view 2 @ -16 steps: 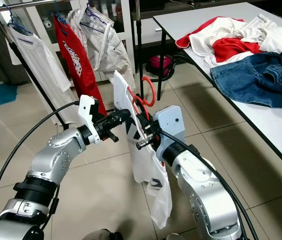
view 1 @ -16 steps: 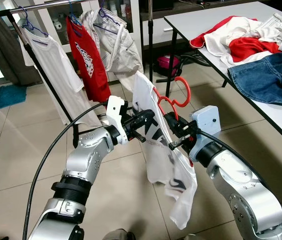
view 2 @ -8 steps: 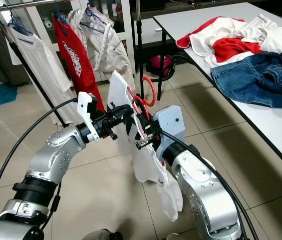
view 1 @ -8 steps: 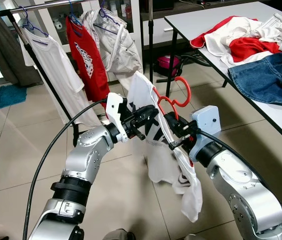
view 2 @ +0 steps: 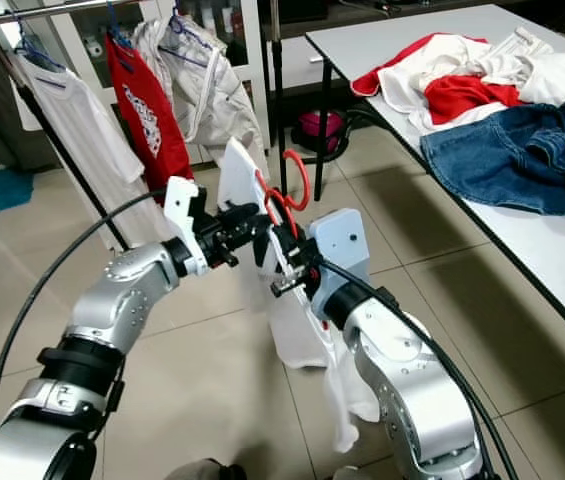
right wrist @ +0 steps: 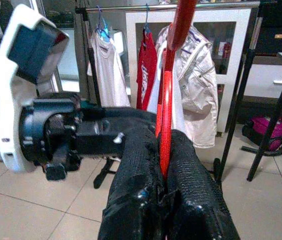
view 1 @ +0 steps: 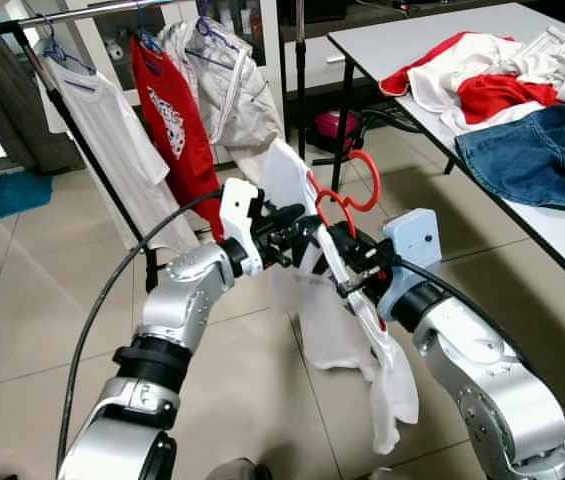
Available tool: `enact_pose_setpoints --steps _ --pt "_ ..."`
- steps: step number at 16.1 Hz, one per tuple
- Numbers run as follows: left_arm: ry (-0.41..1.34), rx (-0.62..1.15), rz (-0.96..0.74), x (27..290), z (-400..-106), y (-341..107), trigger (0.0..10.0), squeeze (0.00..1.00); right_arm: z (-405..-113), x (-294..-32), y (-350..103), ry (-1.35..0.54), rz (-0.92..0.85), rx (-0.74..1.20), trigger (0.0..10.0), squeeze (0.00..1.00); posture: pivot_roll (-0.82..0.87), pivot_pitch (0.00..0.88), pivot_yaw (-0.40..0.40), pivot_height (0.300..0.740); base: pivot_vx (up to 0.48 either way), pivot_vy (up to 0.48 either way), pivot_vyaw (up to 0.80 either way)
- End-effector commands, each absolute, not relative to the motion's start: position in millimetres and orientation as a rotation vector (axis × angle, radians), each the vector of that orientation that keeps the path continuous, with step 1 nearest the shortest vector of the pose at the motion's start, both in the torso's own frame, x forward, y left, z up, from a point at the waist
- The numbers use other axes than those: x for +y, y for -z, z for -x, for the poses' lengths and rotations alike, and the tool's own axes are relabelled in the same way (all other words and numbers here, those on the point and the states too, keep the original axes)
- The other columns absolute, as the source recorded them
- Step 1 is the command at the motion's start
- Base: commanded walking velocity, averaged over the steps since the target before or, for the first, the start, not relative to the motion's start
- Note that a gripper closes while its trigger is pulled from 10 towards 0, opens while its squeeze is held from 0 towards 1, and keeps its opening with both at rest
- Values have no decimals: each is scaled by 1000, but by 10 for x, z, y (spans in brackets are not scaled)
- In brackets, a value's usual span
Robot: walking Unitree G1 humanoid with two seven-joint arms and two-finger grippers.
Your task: Hang hanger
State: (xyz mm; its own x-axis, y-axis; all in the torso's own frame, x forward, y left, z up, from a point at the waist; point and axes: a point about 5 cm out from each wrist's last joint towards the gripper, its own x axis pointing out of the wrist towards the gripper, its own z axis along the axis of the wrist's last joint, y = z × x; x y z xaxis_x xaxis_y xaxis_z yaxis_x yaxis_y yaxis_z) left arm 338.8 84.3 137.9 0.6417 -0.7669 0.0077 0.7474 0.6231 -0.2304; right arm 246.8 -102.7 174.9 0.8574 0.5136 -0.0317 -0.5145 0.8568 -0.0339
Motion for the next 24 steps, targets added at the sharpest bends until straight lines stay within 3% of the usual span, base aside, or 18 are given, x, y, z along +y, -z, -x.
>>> enact_pose_setpoints --steps 1,2,4,20,22,24 --pt "884 86 210 825 -3414 -1432 7882 0 -2456 -963 -1862 -566 45 -29 0 0 -153 25 134 740 0 0 0" --pt "885 86 208 818 -3416 -1431 7882 0 -2456 -962 -1862 -566 45 -29 0 0 -153 25 135 740 0 0 0" --pt "882 95 206 811 -3426 -1415 0 0 -2457 -958 -1864 -566 44 -30 0 0 -152 25 136 740 0 0 0" --pt "879 99 205 812 -3433 -1406 0 0 -2459 -957 -1866 -566 44 -31 0 0 -152 26 136 740 0 0 0" --pt "992 2 363 1037 -3183 -1532 0 0 -2564 -1207 -1688 -361 75 68 0 0 -132 32 144 740 0 0 0" --pt "988 -3 367 1116 -3130 -1528 0 0 -2575 -1259 -1659 -326 81 82 0 0 -130 34 142 740 0 0 0"
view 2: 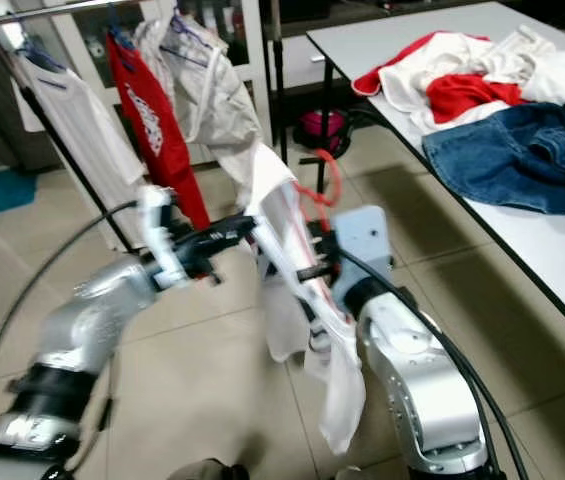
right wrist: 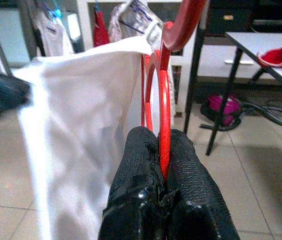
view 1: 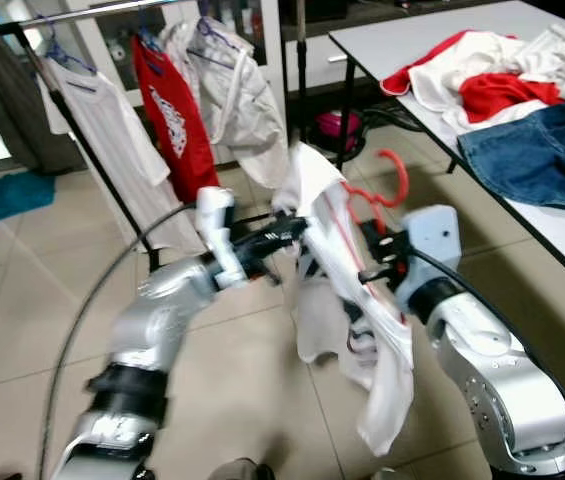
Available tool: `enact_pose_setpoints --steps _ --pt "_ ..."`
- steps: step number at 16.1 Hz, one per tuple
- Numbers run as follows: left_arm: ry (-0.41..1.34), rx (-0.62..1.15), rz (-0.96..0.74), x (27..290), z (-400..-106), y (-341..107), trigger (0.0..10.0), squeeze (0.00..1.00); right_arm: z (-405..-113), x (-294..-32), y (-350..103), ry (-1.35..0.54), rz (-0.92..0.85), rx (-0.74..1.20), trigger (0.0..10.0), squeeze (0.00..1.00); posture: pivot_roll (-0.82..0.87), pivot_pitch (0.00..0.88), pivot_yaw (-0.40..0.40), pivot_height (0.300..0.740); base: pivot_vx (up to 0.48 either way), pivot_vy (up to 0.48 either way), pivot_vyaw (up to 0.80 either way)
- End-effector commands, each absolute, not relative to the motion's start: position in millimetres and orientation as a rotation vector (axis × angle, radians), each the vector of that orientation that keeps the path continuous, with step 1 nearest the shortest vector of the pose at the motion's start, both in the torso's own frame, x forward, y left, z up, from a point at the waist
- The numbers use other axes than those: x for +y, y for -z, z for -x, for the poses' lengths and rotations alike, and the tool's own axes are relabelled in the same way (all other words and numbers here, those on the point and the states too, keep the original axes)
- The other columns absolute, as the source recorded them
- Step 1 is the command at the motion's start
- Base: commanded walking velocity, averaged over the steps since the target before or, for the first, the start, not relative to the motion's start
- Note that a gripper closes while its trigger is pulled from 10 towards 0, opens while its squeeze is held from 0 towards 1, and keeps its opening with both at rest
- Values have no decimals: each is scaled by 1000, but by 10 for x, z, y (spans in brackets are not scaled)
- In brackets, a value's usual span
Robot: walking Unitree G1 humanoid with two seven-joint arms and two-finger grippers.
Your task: Hang hanger
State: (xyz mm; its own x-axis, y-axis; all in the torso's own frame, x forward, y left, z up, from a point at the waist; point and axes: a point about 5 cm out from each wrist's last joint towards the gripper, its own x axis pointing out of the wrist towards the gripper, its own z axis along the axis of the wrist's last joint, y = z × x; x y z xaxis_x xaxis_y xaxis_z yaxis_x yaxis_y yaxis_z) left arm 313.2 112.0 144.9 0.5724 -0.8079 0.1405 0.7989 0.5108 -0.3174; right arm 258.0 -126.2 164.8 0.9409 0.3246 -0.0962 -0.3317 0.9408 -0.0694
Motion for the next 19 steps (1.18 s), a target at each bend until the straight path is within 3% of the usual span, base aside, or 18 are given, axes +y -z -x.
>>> enact_pose_setpoints --steps 1,5,8,11,12,16,19 --pt "925 14 337 1159 -3171 -1483 0 0 -2570 -1244 -1660 -340 76 78 0 0 -131 34 140 740 0 0 0" --pt "915 8 315 1199 -3147 -1503 0 0 -2566 -1220 -1646 -352 78 84 0 0 -133 33 137 740 0 0 0" --pt "830 -82 334 1377 -3198 -1680 0 0 -2547 -1252 -1599 -381 110 111 0 0 -129 33 132 740 0 0 0" --pt "588 -173 254 1707 -3481 -1925 0 0 -2380 -1249 -1585 -587 146 121 0 0 -130 32 131 740 0 0 0" --pt "430 -175 163 1898 -3654 -2035 0 0 -2304 -1283 -1627 -659 128 108 0 0 -135 29 133 740 0 0 0" --pt "222 -93 16 2107 -3823 -1974 0 0 -2257 -1309 -1760 -718 14 40 0 0 -143 14 143 740 0 0 0" --pt "226 29 -35 2061 -3787 -1647 0 0 -2324 -1366 -1874 -628 -106 -36 0 0 -147 8 150 740 0 0 0"
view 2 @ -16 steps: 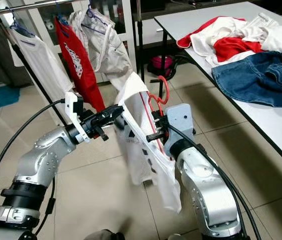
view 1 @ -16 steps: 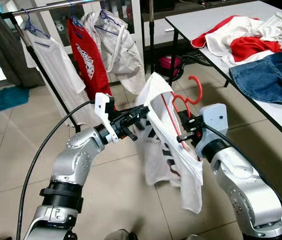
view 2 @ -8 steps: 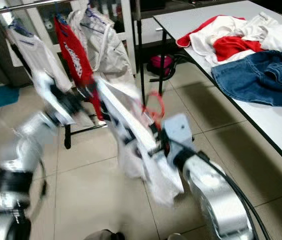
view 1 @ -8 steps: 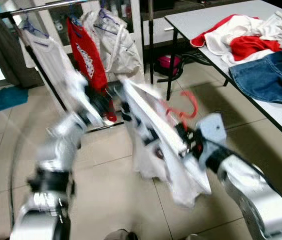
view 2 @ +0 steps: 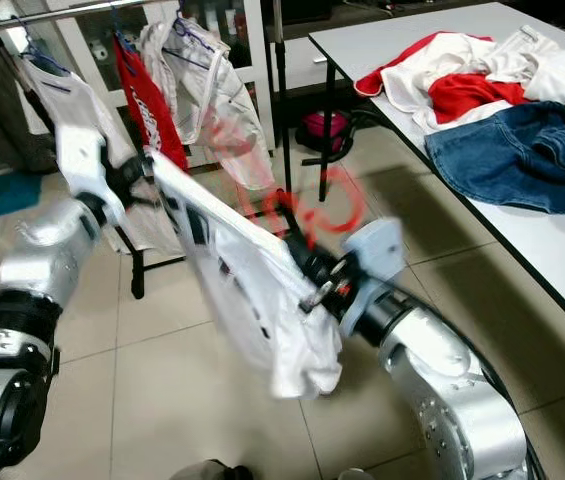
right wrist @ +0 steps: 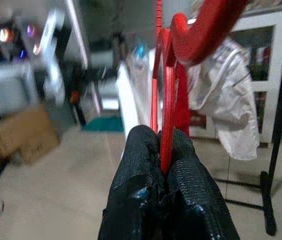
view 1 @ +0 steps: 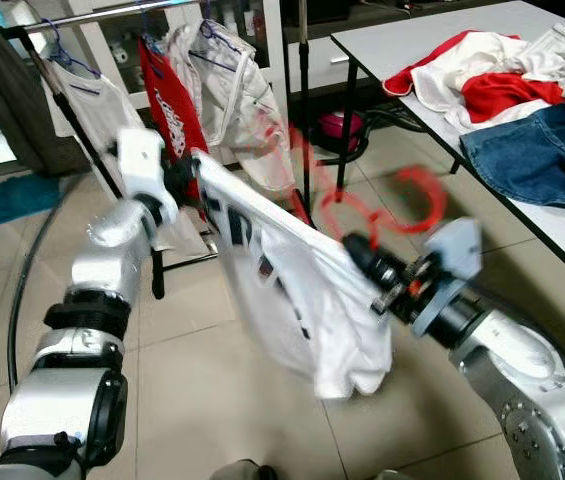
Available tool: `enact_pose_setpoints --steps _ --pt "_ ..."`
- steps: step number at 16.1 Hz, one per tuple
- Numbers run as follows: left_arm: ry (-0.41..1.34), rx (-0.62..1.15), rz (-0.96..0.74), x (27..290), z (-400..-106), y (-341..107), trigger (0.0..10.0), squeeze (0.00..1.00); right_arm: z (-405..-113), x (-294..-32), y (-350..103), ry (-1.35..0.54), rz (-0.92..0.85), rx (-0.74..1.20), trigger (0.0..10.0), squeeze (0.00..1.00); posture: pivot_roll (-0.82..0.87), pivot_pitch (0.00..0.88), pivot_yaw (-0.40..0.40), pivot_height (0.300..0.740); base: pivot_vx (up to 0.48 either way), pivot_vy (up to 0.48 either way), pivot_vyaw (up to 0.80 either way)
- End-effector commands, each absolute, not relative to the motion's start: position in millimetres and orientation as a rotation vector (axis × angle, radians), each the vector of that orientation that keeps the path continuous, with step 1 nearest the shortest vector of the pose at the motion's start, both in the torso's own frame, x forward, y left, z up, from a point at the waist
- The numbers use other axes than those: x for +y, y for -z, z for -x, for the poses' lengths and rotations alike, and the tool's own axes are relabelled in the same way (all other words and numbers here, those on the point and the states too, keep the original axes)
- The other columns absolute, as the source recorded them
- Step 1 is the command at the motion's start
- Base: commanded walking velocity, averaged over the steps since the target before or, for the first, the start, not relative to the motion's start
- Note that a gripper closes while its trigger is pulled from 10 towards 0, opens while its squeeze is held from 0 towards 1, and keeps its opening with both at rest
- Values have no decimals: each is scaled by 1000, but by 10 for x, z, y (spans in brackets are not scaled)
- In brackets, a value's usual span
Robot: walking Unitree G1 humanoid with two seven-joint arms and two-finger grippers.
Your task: Hang hanger
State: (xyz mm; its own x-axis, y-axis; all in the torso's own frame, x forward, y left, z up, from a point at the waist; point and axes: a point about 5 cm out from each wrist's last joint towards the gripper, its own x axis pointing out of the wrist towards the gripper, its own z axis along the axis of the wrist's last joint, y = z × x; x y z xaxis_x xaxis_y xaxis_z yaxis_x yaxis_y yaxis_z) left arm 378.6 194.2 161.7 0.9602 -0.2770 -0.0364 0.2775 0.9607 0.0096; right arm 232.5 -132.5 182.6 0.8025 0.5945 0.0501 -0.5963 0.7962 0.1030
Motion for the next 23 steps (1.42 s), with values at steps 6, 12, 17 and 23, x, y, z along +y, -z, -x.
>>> enact_pose_setpoints --steps 6,12,17,23 --pt "983 -26 222 1015 -3249 -1554 0 0 -2685 -1486 -1857 -202 -268 -94 0 0 -148 12 146 740 0 0 0" --pt "1049 -2 245 1145 -2965 -1605 0 0 -2754 -1750 -1626 12 -212 -44 8157 0 -135 27 129 740 0 0 0" --pt "555 68 79 1626 -3040 -1377 4627 0 -2433 -1775 -1510 2 -93 33 10000 0 -140 50 121 740 0 0 -480" --pt "495 55 87 1537 -2852 -1392 10000 0 -2294 -1783 -1642 36 -62 -10 10000 0 -148 60 103 740 0 0 -800"
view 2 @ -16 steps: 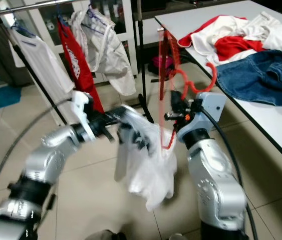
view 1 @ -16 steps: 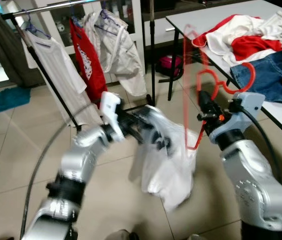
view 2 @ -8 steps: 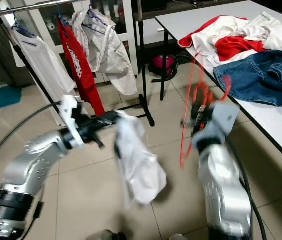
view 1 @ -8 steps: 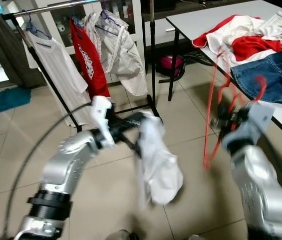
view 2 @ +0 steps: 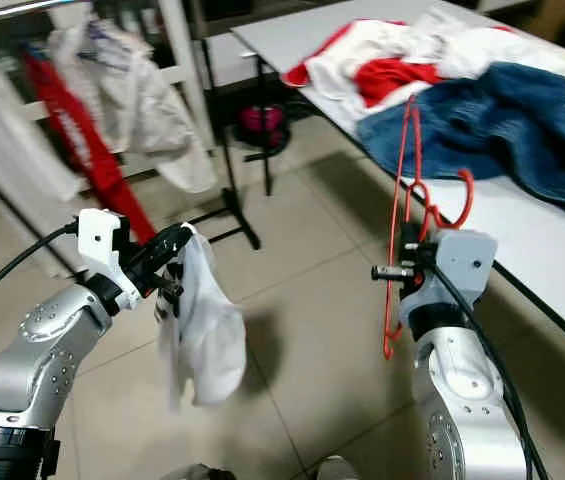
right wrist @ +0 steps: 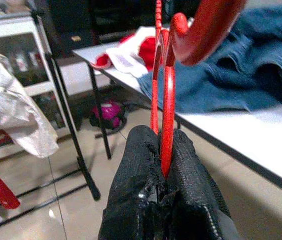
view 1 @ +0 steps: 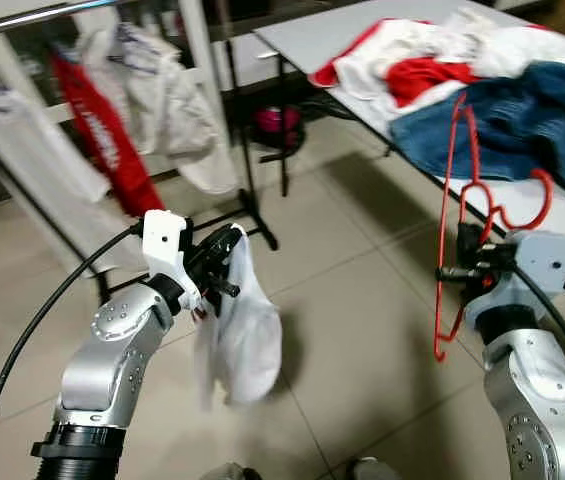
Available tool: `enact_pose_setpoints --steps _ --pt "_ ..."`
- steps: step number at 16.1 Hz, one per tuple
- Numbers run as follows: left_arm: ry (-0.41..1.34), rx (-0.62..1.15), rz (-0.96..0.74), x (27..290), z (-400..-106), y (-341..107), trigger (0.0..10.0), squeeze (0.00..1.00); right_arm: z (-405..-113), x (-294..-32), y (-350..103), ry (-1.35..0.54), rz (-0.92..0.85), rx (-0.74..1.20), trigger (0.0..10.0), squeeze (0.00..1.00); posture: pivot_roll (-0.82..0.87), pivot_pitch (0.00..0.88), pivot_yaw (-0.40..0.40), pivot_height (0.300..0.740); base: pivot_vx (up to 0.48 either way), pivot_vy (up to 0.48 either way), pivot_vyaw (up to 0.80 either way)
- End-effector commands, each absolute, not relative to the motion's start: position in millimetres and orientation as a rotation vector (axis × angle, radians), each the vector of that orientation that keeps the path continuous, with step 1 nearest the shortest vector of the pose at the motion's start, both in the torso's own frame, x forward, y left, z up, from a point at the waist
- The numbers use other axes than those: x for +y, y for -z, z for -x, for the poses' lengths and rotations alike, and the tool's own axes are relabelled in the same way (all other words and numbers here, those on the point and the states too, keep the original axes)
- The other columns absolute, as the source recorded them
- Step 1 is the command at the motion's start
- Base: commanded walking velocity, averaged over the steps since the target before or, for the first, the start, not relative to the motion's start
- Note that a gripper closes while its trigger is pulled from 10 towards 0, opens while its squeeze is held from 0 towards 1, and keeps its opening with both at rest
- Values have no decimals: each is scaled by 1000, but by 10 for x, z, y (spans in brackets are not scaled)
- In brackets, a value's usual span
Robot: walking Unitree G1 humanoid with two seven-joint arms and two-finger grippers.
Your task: Hang hanger
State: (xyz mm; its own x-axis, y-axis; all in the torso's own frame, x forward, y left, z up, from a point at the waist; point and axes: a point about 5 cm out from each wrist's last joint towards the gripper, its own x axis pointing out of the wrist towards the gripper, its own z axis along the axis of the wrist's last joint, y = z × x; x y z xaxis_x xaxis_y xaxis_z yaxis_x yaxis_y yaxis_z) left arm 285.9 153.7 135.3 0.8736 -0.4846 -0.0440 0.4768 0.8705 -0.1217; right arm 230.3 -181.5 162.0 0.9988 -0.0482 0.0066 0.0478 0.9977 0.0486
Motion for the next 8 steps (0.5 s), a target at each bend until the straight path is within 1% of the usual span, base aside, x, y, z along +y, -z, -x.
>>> enact_pose_setpoints --steps 1,2,3,4,5,6,8 --pt "438 34 63 1543 -2874 -1384 10000 0 -2293 -1773 -1638 39 -80 -3 10000 0 -150 63 99 740 0 0 -800" --pt "351 -1 35 1553 -2891 -1382 10000 0 -2296 -1750 -1625 43 -88 10 10000 0 -150 63 99 740 0 0 -800" --pt "326 9 38 1554 -2881 -1370 10000 0 -2296 -1735 -1621 43 -87 16 10000 0 -155 61 92 740 0 0 -800" --pt "346 43 103 1548 -2860 -1352 10000 0 -2297 -1732 -1621 42 -89 17 10000 0 -154 61 85 740 0 0 -800" --pt "428 80 194 1498 -2790 -1326 10000 0 -2311 -1752 -1607 52 -75 35 10000 0 -149 65 70 740 0 0 -800" --pt "412 59 128 1512 -2770 -1320 10000 0 -2317 -1772 -1595 60 -57 49 10000 0 -148 65 56 740 0 0 -800" --pt "373 60 151 1512 -2750 -1313 10000 0 -2329 -1793 -1588 53 -23 63 10000 0 -143 67 45 740 0 0 -800"
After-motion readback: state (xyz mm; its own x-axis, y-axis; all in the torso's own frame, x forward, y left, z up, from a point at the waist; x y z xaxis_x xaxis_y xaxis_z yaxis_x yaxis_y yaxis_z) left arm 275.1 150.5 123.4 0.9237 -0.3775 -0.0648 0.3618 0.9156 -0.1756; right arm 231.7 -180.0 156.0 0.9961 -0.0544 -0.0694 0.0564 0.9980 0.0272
